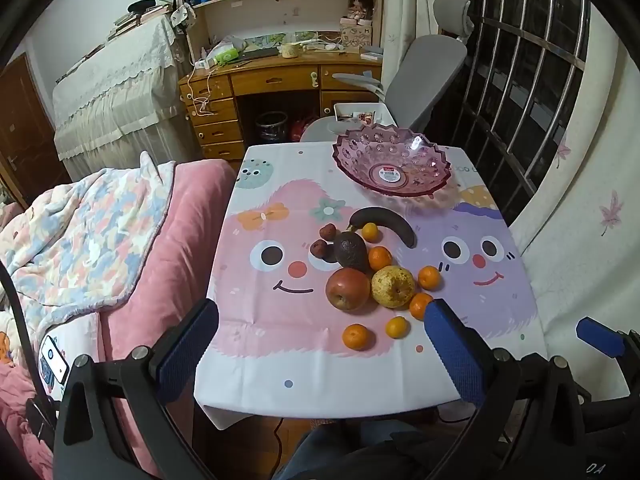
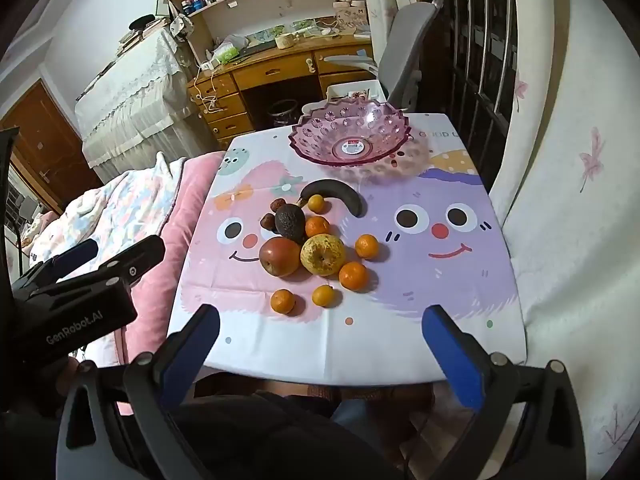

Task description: Organize fruits

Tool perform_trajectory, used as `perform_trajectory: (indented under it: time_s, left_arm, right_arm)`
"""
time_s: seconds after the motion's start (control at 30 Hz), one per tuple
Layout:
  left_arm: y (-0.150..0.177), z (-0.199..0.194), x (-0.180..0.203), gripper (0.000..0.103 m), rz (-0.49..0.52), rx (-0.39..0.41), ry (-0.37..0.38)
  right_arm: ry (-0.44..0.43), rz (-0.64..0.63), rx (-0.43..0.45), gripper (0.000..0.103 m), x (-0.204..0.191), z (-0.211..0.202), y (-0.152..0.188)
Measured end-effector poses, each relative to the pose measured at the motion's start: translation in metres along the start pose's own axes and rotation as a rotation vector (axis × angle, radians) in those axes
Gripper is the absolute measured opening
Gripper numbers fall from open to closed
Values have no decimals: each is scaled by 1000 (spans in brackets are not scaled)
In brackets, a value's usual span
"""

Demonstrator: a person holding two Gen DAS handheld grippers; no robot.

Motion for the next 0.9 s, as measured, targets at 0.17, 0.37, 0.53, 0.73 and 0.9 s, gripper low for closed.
perform_trajectory:
  time_s: [0.17, 0.37, 0.53, 0.73, 0.9]
  left_arm:
    - [1, 0, 1, 102, 8, -6, 2]
    - [2, 0, 3, 102, 10, -7, -1]
    - [10, 2, 5, 102, 8, -9, 1]
    - [9, 2, 4, 102, 5, -10, 5]
    - [9, 1, 3, 102, 3, -10, 7]
  right_arm:
    - [0, -2, 0, 102, -3, 1, 1]
    - [6, -4, -4, 102, -6, 2, 3]
    - [7, -6, -5, 102, -8, 1, 5]
    - [10, -8, -7, 102, -10, 1, 6]
    - [12, -6, -6, 102, -10, 0, 7]
Point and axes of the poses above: each gripper's, at about its wrist camera, not at the fingertips, and z roughly the way its jaws point, x to its right, y to its underside, the point moved 6 cm from there along z, roughly the way its jaws point, and after that the axes turned 12 degrees about x, right-handed, at the moved point
